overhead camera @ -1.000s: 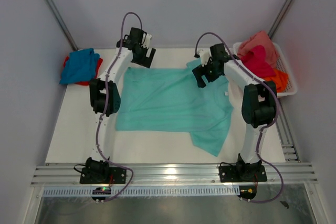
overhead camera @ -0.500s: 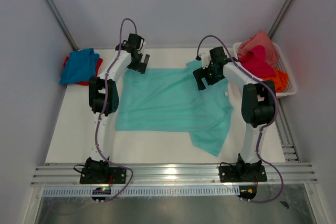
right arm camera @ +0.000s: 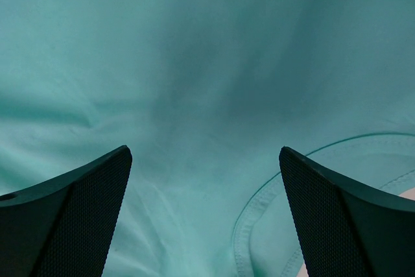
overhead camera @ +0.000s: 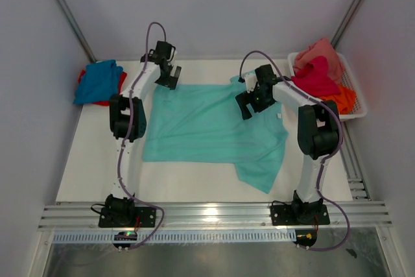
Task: Fold and stack the t-shirts
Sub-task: Flatten the tshirt out
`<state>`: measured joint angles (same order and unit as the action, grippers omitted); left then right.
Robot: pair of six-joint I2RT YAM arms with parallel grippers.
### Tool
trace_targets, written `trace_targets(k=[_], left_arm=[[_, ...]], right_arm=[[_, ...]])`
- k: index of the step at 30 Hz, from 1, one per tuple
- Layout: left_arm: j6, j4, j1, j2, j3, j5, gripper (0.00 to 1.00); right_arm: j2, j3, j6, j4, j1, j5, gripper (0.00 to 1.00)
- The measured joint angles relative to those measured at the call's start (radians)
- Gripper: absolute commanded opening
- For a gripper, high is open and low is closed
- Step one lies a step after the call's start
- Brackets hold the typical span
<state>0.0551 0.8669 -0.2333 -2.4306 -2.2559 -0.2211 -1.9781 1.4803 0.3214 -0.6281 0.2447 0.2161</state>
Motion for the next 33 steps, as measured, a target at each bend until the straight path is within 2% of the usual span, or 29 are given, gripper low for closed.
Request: trace_targets(k=[6, 18, 21, 22, 24, 25, 33], left_arm=[[-0.002, -0.005, 0.043, -0.021, -0.014, 0.008, 0.96], [-0.002, -0.044, 0.085, -0.079, -0.019, 0.108, 0.75], [0.0, -0.064, 0.085, -0.079, -0.02, 0.126, 0.65], [0.001, -0.067, 0.085, -0.081, -0.024, 0.131, 0.56], [0.001, -0.076, 0.085, -0.086, -0.037, 0.138, 0.47], [0.002, -0.082, 0.085, -0.088, -0.041, 0.14, 0.38], [0.002, -0.121, 0.095, -0.093, -0.051, 0.163, 0.08]], right_arm=[[0.048, -0.089, 0.016, -0.011, 0.0, 0.0, 0.99], [0.158, -0.196, 0.034, -0.017, 0.0, 0.001, 0.99], [0.166, -0.215, 0.04, -0.016, 0.0, 0.0, 1.0], [0.166, -0.22, 0.042, -0.018, 0.0, 0.0, 0.99], [0.166, -0.234, 0.044, -0.014, 0.0, 0.0, 0.99], [0.166, -0.241, 0.045, -0.015, 0.0, 0.0, 1.0], [0.166, -0.282, 0.055, -0.016, 0.0, -0.006, 0.99]])
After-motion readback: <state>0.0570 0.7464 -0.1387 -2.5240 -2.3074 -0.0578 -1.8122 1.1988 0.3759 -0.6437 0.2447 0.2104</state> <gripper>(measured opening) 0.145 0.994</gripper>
